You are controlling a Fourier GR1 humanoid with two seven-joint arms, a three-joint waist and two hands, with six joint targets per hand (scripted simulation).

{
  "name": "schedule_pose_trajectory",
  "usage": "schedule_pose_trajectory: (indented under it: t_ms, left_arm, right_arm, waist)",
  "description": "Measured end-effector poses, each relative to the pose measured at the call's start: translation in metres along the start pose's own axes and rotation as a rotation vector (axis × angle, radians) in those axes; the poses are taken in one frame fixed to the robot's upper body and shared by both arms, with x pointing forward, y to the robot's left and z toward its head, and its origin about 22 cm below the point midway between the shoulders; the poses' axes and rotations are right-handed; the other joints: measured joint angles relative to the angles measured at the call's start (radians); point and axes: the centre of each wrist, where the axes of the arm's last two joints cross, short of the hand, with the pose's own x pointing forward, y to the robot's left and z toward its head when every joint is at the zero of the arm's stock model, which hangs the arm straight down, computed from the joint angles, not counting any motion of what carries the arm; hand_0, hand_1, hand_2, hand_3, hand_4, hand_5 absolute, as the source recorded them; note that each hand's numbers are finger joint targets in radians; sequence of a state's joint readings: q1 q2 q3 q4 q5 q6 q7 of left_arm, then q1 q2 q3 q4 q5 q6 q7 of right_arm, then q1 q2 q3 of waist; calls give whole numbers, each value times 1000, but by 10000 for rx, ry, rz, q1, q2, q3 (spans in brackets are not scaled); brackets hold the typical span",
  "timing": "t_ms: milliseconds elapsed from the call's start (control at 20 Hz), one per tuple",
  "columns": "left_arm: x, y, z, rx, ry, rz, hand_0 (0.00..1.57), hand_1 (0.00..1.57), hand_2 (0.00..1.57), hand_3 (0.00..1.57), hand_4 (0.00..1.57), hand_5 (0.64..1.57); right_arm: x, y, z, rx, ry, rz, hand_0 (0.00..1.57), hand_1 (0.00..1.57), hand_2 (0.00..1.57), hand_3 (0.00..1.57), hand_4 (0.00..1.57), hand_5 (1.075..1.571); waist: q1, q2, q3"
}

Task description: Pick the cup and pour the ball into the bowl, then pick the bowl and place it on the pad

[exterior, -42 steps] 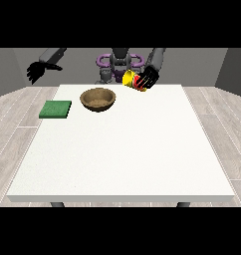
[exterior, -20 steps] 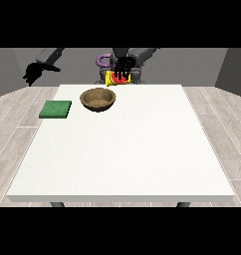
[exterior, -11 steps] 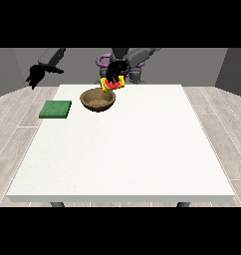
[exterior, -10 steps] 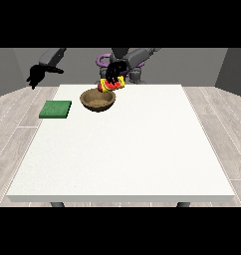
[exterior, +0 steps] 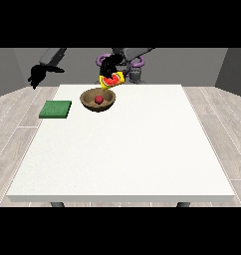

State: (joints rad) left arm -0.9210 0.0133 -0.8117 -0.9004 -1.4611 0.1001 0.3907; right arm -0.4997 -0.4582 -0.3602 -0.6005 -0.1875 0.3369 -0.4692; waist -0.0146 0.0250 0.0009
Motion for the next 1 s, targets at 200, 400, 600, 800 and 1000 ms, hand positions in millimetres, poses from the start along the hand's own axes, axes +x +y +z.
schedule_pose_trajectory:
  t_ms: [200,400,600,800,1000]
  left_arm:
    - [-7,15,-11,68,-285,-1005,1543,1543,1571,1571,1206,1462]
    - [-4,25,-11,187,-426,-1293,1506,1506,1571,1571,1207,1459]
    - [-12,28,-11,272,-266,-706,0,0,1571,1571,1324,1364]
    - [-38,24,-5,884,1156,1892,415,415,1571,1571,998,1565]
    - [-90,11,7,1463,2720,4161,494,494,1571,1551,878,1565]
  right_arm:
    - [0,-3,1,-75,43,28,0,0,0,198,0,1518]
    - [2,-13,4,-227,67,4,0,0,0,0,205,1546]
    - [-4,-13,8,-182,541,-317,0,0,0,0,474,1558]
    - [-8,-11,11,-314,960,-457,0,0,0,0,470,1557]
    - [-13,-11,16,-606,1085,-510,0,0,0,0,470,1557]
  waist:
    - [103,-24,-1]
    - [248,-8,-6]
    - [414,21,-6]
    - [920,-7,-32]
    - [1425,41,-45]
